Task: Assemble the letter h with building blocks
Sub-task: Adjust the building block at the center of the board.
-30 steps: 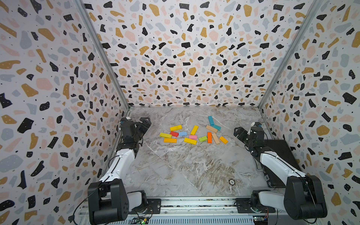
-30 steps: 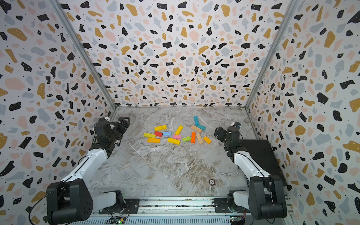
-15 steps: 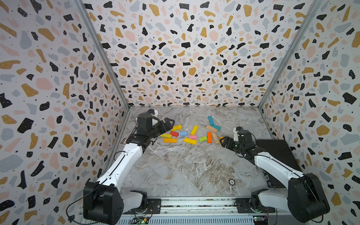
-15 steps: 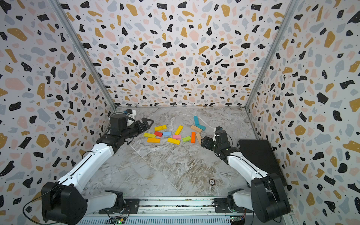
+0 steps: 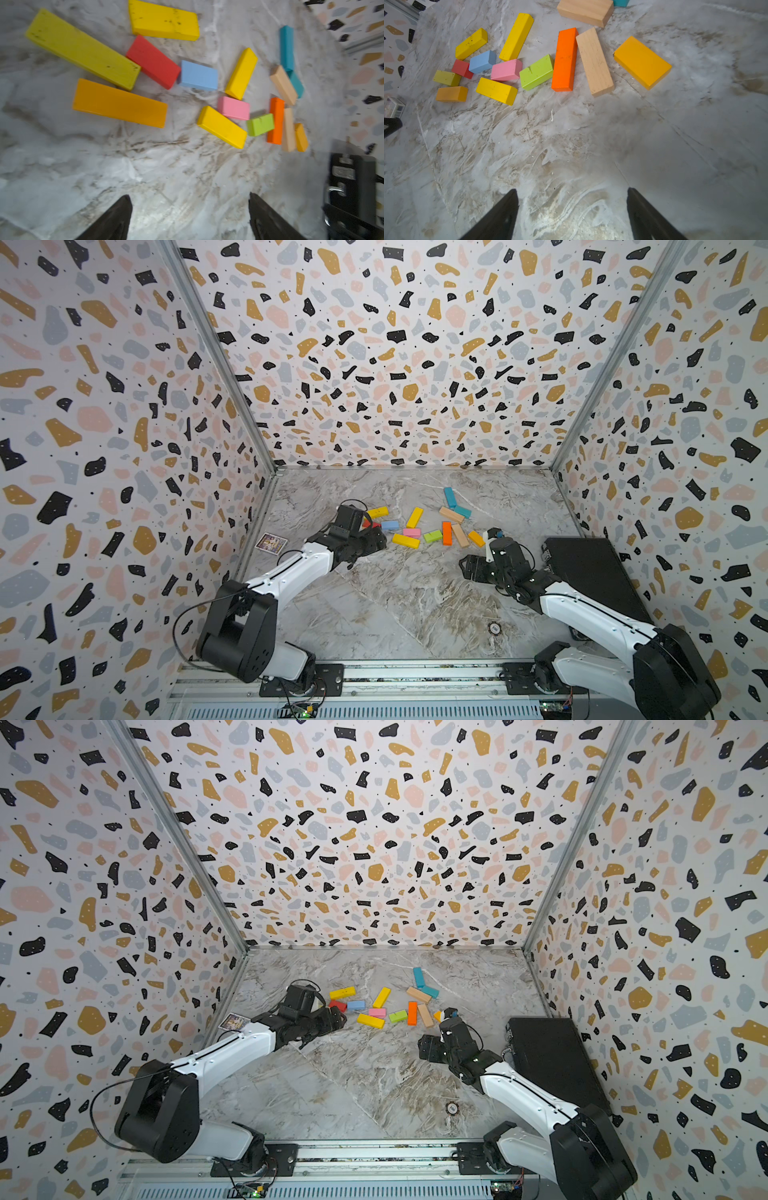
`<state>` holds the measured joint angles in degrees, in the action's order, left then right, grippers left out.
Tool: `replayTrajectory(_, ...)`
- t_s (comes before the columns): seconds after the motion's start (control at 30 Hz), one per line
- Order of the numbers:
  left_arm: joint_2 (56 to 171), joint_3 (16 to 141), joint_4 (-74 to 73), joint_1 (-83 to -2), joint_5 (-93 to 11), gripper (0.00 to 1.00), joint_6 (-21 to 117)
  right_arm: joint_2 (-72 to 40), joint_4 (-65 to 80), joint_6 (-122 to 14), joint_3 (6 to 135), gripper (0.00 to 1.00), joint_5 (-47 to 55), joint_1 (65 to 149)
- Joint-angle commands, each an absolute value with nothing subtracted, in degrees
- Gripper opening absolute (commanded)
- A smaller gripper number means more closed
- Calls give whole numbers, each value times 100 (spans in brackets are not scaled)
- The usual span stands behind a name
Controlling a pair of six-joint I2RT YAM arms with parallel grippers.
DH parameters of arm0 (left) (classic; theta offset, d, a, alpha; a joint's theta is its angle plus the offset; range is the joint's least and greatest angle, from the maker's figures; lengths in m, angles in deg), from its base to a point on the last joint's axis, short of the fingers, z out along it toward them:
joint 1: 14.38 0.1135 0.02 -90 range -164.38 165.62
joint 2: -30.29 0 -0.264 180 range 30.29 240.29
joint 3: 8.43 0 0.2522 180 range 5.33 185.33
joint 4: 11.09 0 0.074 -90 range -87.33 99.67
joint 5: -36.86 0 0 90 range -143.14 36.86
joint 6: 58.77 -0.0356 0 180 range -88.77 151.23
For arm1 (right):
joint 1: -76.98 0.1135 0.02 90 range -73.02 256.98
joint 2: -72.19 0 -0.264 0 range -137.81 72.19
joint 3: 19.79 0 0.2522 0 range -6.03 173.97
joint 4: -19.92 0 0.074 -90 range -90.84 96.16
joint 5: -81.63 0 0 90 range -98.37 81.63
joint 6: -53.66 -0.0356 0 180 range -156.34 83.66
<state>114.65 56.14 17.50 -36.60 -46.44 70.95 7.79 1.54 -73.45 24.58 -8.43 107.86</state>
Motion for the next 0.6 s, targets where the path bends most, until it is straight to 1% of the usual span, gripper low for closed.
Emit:
replayTrajectory(0.0, 11888, 5926, 1957, -3619, -5250, 88, 6947, 926, 70, -7379, 2399, 84, -1055, 10845)
replayTrajectory(0.2, 12402, 5889, 1377, -3618, -5160, 90, 7208, 865, 120, -7343, 2376, 84, -1058, 10862)
replayTrajectory(0.37, 12558, 6070, 1626, -3618, -5978, 89, 7423, 876, 168, -7334, 2342, 84, -1082, 10862)
replayTrajectory(0.57, 12824, 6321, 1685, -3618, -6450, 89, 7681, 882, 279, -7343, 2273, 84, -1114, 10862)
